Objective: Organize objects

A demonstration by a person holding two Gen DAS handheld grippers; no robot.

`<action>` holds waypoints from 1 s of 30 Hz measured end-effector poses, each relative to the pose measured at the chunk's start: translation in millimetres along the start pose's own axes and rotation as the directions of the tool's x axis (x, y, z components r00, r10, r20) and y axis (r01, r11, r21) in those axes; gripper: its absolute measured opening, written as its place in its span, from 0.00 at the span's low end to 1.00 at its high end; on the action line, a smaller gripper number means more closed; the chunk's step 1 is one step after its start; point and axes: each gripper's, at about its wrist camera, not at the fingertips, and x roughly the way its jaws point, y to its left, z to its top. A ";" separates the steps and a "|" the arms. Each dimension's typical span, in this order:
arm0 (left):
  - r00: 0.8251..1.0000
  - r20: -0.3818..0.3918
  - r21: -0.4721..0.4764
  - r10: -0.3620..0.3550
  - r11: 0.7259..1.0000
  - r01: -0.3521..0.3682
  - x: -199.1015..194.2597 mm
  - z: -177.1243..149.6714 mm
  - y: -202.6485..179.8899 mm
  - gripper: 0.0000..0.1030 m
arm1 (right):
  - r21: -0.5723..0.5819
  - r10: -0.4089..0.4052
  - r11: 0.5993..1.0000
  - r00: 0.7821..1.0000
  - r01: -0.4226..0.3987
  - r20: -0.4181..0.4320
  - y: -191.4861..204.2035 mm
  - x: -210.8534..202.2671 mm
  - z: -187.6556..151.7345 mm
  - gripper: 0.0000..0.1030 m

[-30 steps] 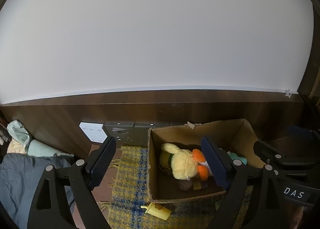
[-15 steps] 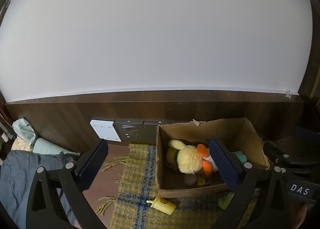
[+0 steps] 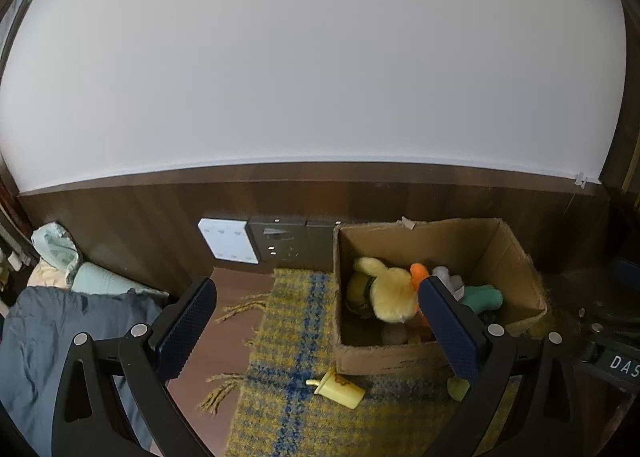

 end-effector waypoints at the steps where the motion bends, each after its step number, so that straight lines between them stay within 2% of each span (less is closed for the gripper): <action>1: 1.000 -0.002 0.001 0.002 1.000 -0.002 0.3 -1.8 0.7 1.00 | 0.000 0.000 1.000 1.000 0.000 0.001 -0.1 -0.1 -0.2 0.99; 9: 1.000 0.002 0.004 0.017 1.000 -0.017 1.1 -12.2 5.1 1.00 | 0.007 -0.003 1.000 1.000 0.003 0.000 1.9 -0.3 -13.8 0.99; 30: 0.998 -0.053 -0.004 -0.017 1.000 0.017 25.1 -51.3 9.6 1.00 | 0.023 -0.019 1.000 0.999 0.020 -0.044 3.0 21.5 -52.6 0.99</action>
